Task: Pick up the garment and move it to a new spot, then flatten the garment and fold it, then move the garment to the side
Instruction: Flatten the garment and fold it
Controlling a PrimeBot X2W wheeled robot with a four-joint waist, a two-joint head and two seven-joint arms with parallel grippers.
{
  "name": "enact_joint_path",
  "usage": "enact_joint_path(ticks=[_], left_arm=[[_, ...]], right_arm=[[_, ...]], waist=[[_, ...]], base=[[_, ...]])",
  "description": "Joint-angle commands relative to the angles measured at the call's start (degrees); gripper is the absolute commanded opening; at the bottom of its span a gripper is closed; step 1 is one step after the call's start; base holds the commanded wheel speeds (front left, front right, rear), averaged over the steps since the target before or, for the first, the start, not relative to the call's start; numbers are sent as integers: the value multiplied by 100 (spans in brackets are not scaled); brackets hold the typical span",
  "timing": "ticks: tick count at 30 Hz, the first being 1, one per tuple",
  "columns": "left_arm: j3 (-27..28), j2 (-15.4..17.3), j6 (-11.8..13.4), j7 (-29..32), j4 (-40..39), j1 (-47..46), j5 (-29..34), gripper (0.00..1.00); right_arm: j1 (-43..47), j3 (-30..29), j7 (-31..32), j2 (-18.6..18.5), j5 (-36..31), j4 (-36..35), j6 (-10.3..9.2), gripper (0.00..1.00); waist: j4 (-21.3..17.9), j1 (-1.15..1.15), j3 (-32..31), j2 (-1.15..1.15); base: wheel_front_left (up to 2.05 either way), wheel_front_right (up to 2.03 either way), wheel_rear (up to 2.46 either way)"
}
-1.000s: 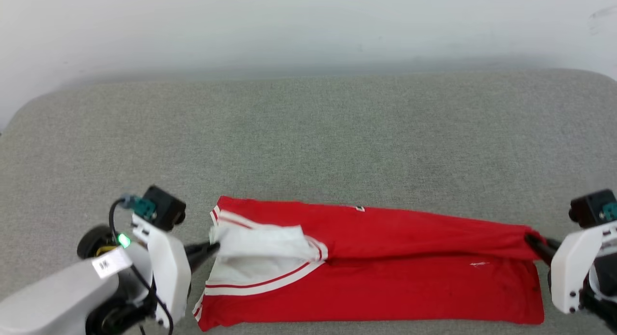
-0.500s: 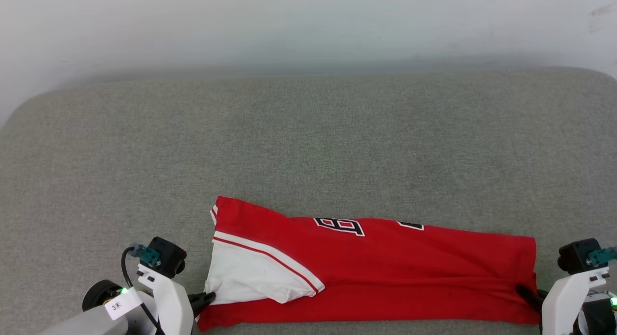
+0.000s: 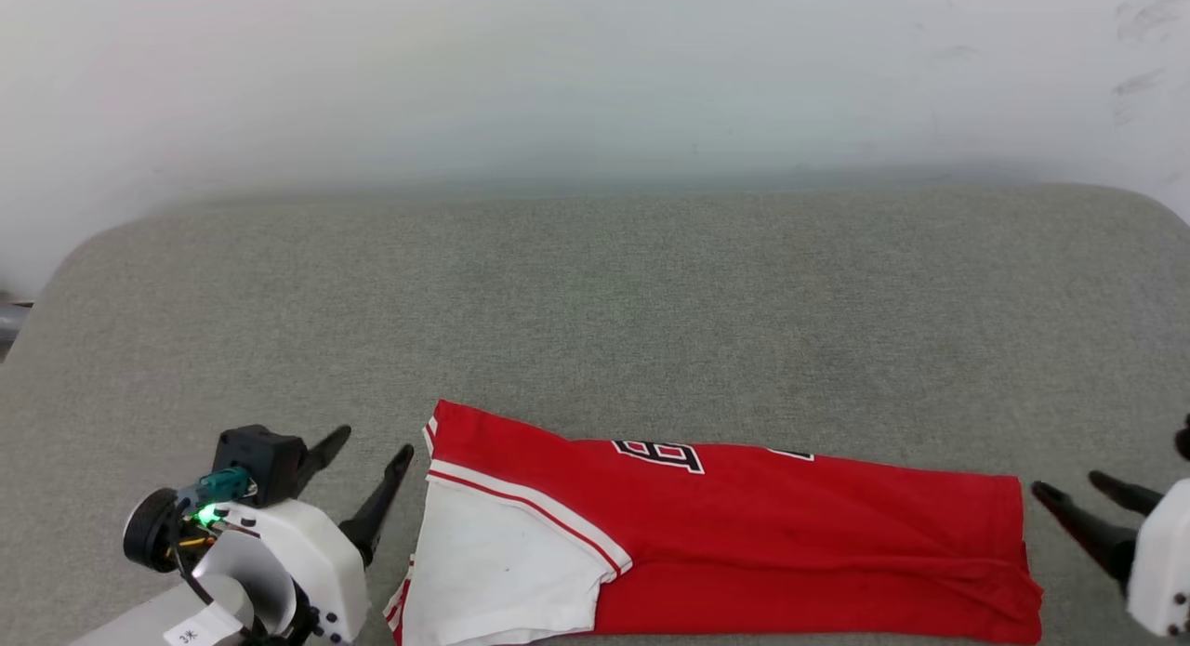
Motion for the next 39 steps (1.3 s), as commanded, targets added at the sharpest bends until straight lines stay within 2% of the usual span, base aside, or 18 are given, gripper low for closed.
enact_joint_path(ticks=[1, 4, 8, 10, 11, 12, 22, 31, 38, 39], left_arm=[[151, -52, 199, -111, -80, 125, 153, 100], [630, -121, 530, -178, -260, 310, 488, 100], [1513, -332, 809, -179, -533, 809, 1209, 100], [1981, -486, 898, -177, -661, 1028, 1594, 100], [2575, -763, 942, -177, -792, 1410, 2120, 100], [2742, -864, 927, -177, -824, 1544, 2256, 100], [4129, -1784, 566, -178, -881, 2389, 3485, 100], [5127, -2671, 28, -179, -861, 2881, 4295, 100], [5703, -3221, -423, -179, -1023, 3121, 4936, 100], [5771, -3285, -488, -179, -1044, 3154, 5030, 100]], right_arm=[[104, -86, 113, -140, 74, -66, -5, 100], [175, -230, 641, -239, 416, -13, -5, 100], [59, -435, 1239, -231, 737, 155, -5, 100], [-21, -509, 1426, -171, 786, 256, -5, 100], [-110, -571, 1640, -50, 828, 413, -5, 100], [-137, -580, 1708, 1, 823, 462, -5, 100], [-218, -698, 1898, 527, 701, 982, -5, 100], [-139, -314, 1911, 1130, 806, 949, 3, 100], [-148, -18, 1657, 990, 647, 934, 2, 100], [-158, 24, 1596, 936, 597, 953, 2, 79]], waist=[[22, 1, -14, 0], [48, 1, 2, 0], [102, 1, 97, 0], [147, 1, 165, 0], [224, 1, 251, 0], [251, 1, 284, 0], [535, 1, 586, 0], [635, 1, 685, 0], [661, 1, 644, 0], [661, 1, 633, 0]], base=[[0, 0, 0], [0, 0, 0], [0, 0, 0], [0, 0, 0], [0, 0, 0], [0, 0, 0], [0, 0, 0], [0, 0, 0], [0, 0, 0], [0, 0, 0]])
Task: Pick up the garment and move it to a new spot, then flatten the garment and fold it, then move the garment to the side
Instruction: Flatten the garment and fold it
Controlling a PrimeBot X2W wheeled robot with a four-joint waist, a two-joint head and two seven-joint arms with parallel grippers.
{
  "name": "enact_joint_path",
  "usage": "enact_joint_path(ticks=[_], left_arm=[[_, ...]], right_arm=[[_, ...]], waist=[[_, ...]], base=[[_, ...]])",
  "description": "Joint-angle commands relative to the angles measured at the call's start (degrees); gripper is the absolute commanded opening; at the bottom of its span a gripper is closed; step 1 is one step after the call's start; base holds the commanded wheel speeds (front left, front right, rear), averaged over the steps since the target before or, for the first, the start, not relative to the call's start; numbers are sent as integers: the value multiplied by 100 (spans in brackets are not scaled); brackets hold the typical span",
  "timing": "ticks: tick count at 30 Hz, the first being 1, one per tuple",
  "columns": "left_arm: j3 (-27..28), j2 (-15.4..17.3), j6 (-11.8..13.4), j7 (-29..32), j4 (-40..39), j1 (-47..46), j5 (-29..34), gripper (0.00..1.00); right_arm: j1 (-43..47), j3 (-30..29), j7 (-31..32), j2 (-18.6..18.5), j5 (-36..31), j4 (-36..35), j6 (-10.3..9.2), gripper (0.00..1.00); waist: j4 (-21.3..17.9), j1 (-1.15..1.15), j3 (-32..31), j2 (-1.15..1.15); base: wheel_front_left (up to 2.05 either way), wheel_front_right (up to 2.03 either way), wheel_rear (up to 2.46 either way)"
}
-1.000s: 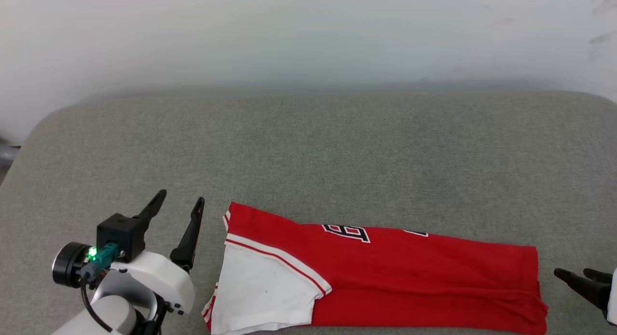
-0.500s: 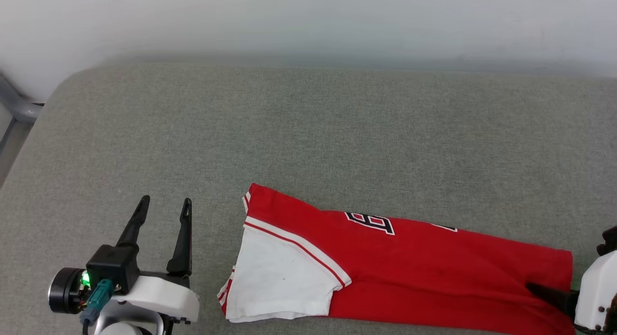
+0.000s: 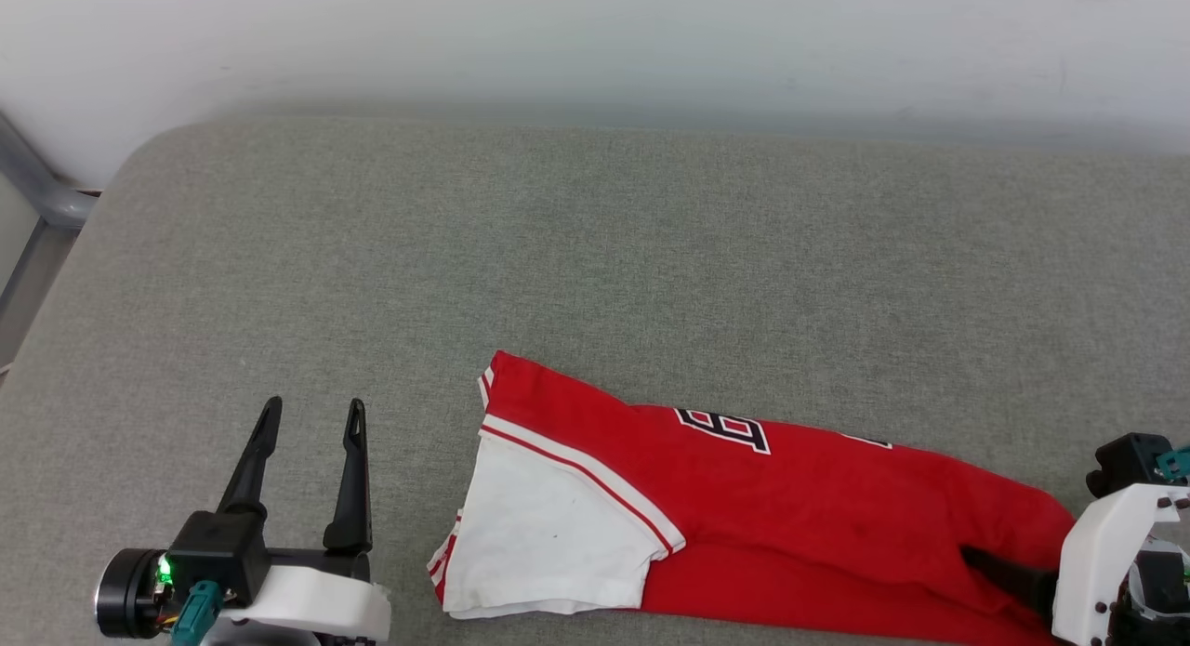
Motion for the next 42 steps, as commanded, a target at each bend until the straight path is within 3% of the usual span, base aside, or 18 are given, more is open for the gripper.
enact_joint_path(ticks=[1, 2, 11, 17, 21, 25, 30, 34, 42], left_arm=[[130, -123, -126, -14, -60, 119, 181, 100], [191, -181, -181, -14, -81, 154, 271, 100], [617, -627, -587, -14, -85, 454, 804, 100], [751, -788, -813, -14, -24, 588, 983, 100], [812, -855, -914, -13, 22, 650, 1075, 100], [849, -915, -961, -14, 42, 713, 1119, 100], [881, -963, -1033, -14, 80, 758, 1186, 100], [901, -989, -1067, -14, 99, 784, 1228, 100], [854, -1057, -1157, -14, 132, 655, 1268, 100]], right_arm=[[35, 164, -135, 7, -106, 100, 3, 34], [19, 185, -202, -33, -135, 129, 2, 0], [6, 174, -685, -597, -57, 372, 1, 0], [98, 106, -861, -1141, -292, 749, 1, 0], [110, 3, -917, -1296, -327, 946, 2, 0], [147, -70, -794, -1318, -167, 772, 2, 0], [225, -179, -474, -1311, 52, 65, 4, 0], [329, -317, -79, -1047, 242, -778, 4, 0], [142, -283, 653, -407, -102, -1911, 5, 0]], waist=[[-1, 0, -26, 0], [-3, 0, -45, 0], [-45, 0, -305, 0], [-65, 0, -461, 0], [-85, 0, -549, 0], [-117, 0, -614, 0], [-161, 0, -701, 0], [-179, 0, -721, 0], [-129, 0, -629, 0]], base=[[0, 0, 0], [0, 0, 0], [0, 0, 0], [0, 0, 0], [0, 0, 0], [0, 0, 0], [0, 0, 0], [0, 0, 0], [0, 0, 0]])
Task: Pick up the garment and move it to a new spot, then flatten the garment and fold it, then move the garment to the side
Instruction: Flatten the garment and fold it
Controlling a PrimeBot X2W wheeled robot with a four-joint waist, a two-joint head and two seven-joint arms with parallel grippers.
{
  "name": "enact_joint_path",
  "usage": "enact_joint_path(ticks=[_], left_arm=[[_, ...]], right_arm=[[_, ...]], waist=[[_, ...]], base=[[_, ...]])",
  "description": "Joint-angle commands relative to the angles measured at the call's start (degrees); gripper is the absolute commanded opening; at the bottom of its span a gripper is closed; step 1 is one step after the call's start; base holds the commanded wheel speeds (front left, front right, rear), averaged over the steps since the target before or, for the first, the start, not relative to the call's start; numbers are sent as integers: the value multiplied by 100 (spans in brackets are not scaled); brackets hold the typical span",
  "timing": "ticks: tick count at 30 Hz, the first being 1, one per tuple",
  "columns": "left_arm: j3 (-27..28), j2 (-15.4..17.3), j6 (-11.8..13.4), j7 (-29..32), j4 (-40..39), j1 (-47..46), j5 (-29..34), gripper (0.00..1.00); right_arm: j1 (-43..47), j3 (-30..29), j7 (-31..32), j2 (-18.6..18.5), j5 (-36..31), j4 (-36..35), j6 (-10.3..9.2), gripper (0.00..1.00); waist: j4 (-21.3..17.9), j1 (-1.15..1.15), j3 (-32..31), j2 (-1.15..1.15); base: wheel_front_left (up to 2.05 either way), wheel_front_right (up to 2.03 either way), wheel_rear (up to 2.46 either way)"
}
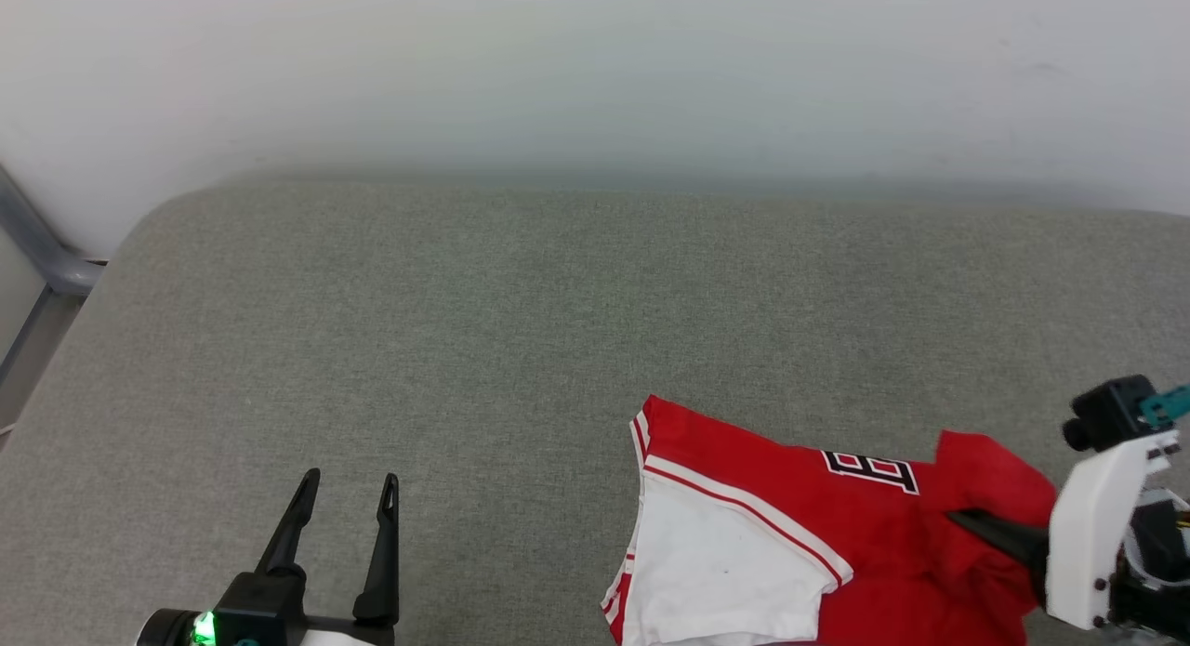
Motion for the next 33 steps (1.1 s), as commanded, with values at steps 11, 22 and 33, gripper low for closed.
enact_joint_path(ticks=[11, 22, 33], left_arm=[[-92, -73, -118, -14, 62, -294, 51, 100], [-142, -115, -167, -15, 98, -467, 41, 100], [-77, -149, -192, -15, 167, -432, 30, 100]], right_arm=[[-1005, 946, 148, 941, -640, 159, -4, 0], [-1936, 1897, -718, 1718, -1195, 1532, -4, 0], [-2045, 2540, -1375, 1848, -1377, 2545, -5, 88]], waist=[[174, 0, 238, 0], [303, 0, 455, 0], [271, 0, 415, 0]], base=[[0, 0, 0], [0, 0, 0], [0, 0, 0]])
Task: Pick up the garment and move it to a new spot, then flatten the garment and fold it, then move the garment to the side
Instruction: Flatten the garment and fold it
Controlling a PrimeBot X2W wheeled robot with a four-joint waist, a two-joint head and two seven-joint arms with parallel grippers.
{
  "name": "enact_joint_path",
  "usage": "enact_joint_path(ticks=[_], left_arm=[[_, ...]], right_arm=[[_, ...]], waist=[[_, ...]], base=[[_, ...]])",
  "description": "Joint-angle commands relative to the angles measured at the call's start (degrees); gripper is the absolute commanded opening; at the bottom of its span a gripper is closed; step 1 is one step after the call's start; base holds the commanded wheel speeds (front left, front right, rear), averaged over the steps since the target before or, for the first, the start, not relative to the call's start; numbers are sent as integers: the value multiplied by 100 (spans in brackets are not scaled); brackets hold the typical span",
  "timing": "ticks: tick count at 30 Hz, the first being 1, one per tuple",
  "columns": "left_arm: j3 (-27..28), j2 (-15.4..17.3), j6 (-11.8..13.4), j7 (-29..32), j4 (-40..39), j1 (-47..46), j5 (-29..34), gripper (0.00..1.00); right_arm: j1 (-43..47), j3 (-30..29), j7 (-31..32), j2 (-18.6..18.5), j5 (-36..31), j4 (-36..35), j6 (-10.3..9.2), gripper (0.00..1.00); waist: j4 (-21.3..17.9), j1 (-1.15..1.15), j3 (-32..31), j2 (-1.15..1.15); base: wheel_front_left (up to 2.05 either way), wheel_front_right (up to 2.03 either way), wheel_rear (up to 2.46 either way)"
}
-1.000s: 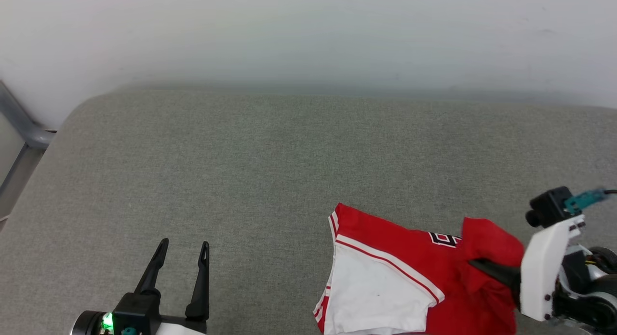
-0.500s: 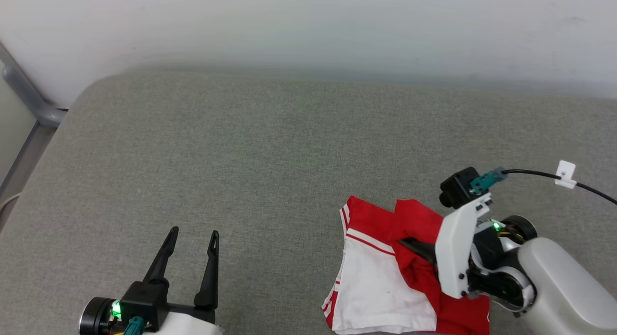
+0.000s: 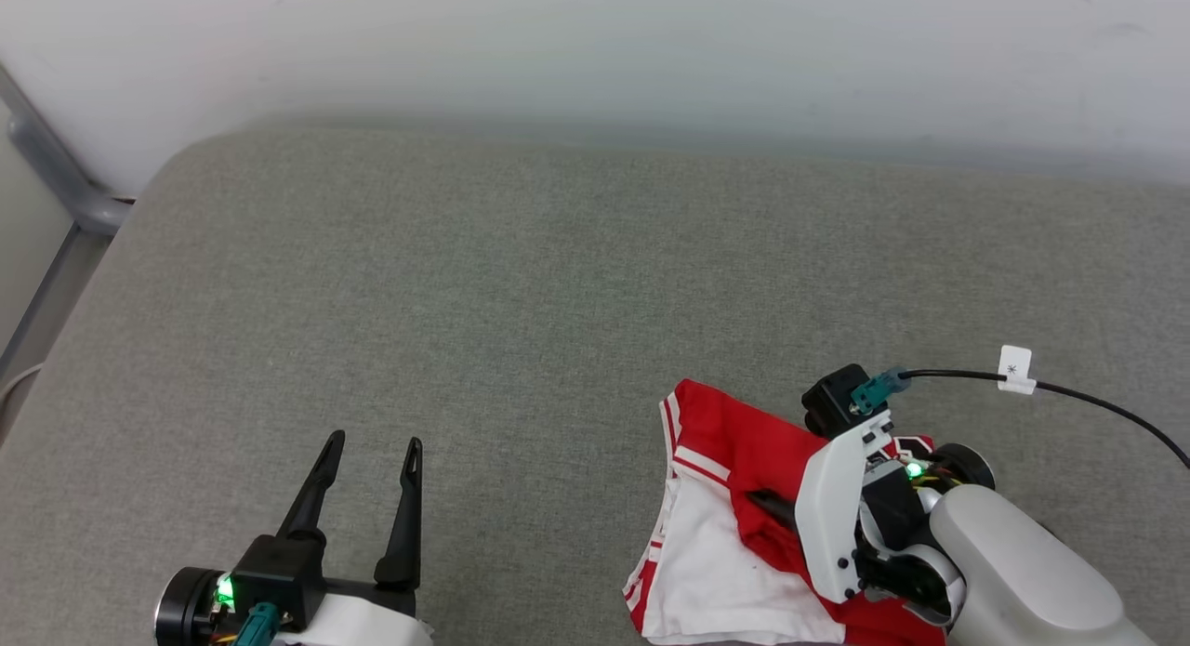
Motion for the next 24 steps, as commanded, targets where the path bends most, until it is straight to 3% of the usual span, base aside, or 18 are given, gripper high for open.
enact_joint_path(ticks=[1, 8, 14, 20, 24], left_arm=[[26, -8, -25, -15, 14, 53, 20, 100], [108, -11, -21, -15, -2, 215, 39, 100], [163, -25, 5, -15, -75, 375, 8, 100], [207, -31, 20, -14, -134, 402, 13, 100], [238, -36, 56, -15, -200, 435, 29, 100]], right_arm=[[-44, 49, -215, -51, 74, -49, -5, 100], [164, -29, -1149, -535, 7, -746, -5, 100], [529, -661, -2302, -835, -644, -1302, -6, 100], [1126, -1820, -3488, -579, -1692, -1543, -6, 100], [1633, -2613, -4027, -195, -2290, -1687, -5, 100]], waist=[[-71, 0, -86, 0], [-319, 0, -403, 0], [-560, 0, -567, 0], [-763, 0, -619, 0], [-866, 0, -668, 0]], base=[[0, 0, 0], [0, 0, 0], [0, 0, 0], [0, 0, 0], [0, 0, 0]])
